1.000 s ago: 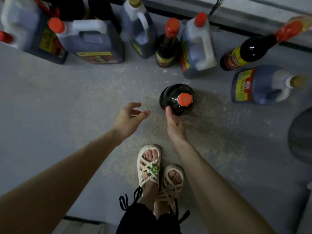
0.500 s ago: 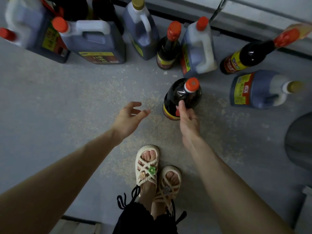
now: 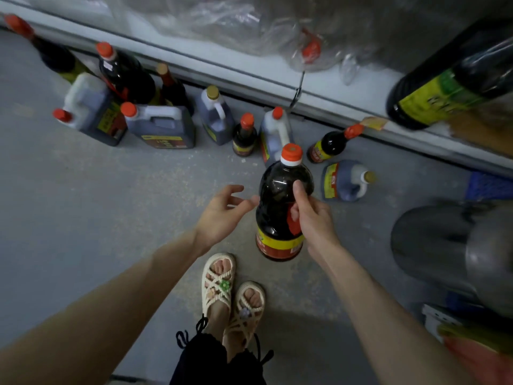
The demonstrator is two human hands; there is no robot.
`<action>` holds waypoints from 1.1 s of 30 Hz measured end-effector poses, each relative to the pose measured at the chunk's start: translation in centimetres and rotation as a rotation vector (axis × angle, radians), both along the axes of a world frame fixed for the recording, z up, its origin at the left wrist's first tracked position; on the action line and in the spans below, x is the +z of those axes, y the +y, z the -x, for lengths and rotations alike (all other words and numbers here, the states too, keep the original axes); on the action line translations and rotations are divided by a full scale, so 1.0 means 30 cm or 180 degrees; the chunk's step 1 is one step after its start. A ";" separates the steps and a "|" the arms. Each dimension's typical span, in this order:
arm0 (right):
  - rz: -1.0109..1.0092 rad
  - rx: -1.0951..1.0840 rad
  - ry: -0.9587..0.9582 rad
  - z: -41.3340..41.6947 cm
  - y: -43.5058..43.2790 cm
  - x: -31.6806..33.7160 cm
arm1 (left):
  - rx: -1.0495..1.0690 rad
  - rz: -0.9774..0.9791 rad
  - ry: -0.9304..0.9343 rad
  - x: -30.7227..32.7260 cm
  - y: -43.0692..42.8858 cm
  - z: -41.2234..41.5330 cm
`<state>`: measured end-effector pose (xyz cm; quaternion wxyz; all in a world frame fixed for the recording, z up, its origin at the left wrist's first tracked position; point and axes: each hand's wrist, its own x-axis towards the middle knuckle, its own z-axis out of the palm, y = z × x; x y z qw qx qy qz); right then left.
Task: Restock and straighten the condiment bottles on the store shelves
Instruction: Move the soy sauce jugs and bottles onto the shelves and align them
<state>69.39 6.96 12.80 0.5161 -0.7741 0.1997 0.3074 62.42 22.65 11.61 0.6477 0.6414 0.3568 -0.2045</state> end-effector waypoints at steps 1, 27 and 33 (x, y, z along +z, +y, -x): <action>-0.0104 0.0043 -0.0061 -0.010 -0.008 0.064 | -0.0029 0.0047 -0.0066 0.042 -0.009 -0.006; -0.1473 0.1378 -0.2372 -0.095 0.071 2.346 | 0.0039 -0.0477 -0.3401 2.260 0.021 -0.100; -0.1814 0.1090 -0.3040 -0.041 0.221 2.645 | 0.0405 -0.1060 -0.3881 2.612 0.096 -0.030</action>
